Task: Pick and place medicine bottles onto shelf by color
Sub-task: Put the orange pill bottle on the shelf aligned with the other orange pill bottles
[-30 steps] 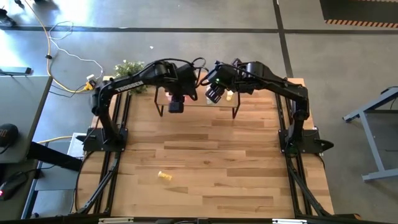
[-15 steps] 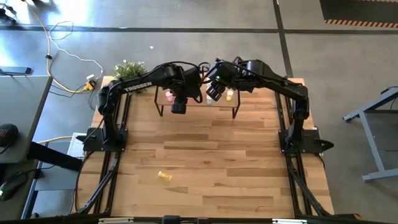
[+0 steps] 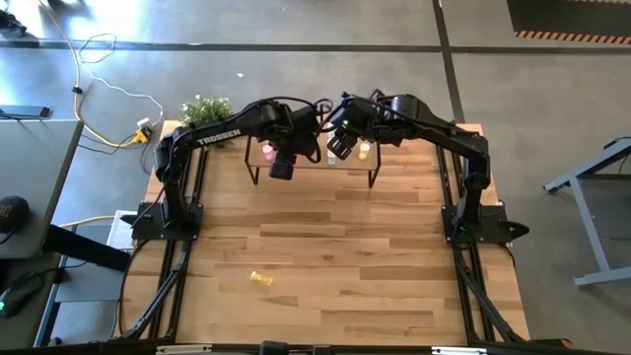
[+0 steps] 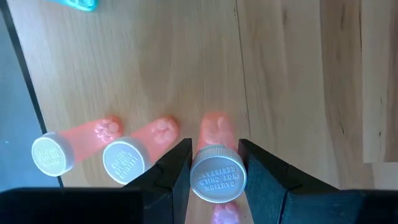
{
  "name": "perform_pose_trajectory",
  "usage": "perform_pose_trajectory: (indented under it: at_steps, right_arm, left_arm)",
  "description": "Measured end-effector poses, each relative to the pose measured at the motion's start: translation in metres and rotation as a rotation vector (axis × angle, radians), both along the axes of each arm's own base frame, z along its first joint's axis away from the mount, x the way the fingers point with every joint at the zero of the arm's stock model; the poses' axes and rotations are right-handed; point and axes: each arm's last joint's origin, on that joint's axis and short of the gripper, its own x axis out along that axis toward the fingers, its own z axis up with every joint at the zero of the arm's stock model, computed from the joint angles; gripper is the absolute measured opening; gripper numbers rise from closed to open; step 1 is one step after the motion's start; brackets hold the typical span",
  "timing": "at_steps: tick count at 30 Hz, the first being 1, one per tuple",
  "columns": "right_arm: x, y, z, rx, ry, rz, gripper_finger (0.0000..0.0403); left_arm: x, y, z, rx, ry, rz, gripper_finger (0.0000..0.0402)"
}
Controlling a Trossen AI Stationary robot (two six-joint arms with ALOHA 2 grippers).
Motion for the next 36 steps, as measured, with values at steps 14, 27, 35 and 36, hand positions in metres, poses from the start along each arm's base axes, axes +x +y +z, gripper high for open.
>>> perform_pose_trajectory:
  at_steps: [14,27,35,36]
  right_arm:
    - [0.0003,0.0,-0.0003,0.0,0.001,0.0,0.0193]
    - [0.0003,0.0,-0.0002,0.0,0.0,0.0,0.0193]
    - [0.0003,0.0,-0.0002,0.0,0.0,0.0,0.0193]
    - [0.0003,0.0,-0.0002,0.0,0.0,0.0,0.0193]
  left_arm:
    - [0.0024,0.0012,-0.0047,0.005,0.029,-0.04,0.0113]
    - [0.0041,0.0027,-0.004,0.037,0.026,-0.069,0.012]
    - [0.0041,0.0025,-0.0041,0.032,0.023,-0.071,0.0134]
    - [0.0042,0.0022,-0.0041,0.024,0.019,-0.073,0.0135]
